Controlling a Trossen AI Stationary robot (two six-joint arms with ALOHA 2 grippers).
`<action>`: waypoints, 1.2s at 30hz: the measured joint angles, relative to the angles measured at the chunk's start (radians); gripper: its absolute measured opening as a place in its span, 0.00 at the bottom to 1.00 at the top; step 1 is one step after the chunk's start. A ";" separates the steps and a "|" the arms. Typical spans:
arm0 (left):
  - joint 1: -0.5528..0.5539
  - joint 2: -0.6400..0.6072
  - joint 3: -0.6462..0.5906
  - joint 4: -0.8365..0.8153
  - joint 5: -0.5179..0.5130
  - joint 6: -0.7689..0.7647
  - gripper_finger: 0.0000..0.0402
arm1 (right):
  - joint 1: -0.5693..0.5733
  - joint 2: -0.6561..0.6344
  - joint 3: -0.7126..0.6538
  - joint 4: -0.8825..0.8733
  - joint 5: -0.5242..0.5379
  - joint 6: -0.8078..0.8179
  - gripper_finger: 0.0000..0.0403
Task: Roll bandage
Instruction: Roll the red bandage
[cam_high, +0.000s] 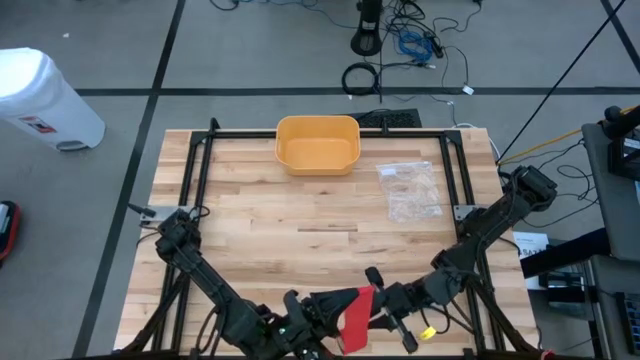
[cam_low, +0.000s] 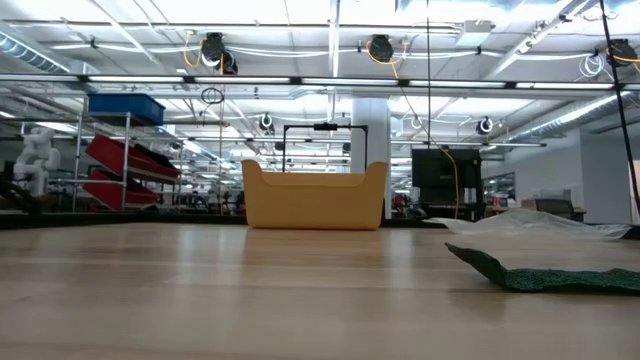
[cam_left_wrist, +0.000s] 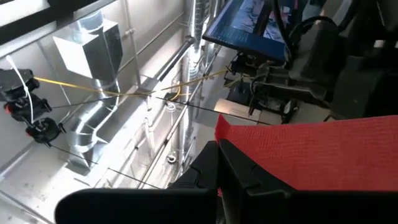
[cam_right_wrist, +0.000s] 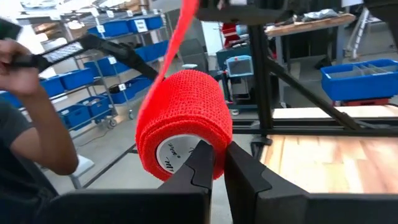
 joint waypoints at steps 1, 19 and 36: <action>-0.002 0.000 0.000 -0.001 -0.001 -0.019 0.01 | 0.006 0.000 0.000 0.005 0.000 -0.002 0.04; -0.015 0.014 -0.001 -0.104 -0.076 -0.315 0.01 | 0.082 0.000 0.000 0.000 0.000 -0.022 0.04; -0.071 0.019 -0.001 -0.208 -0.066 -0.344 0.16 | 0.088 -0.003 0.000 -0.004 0.004 -0.031 0.04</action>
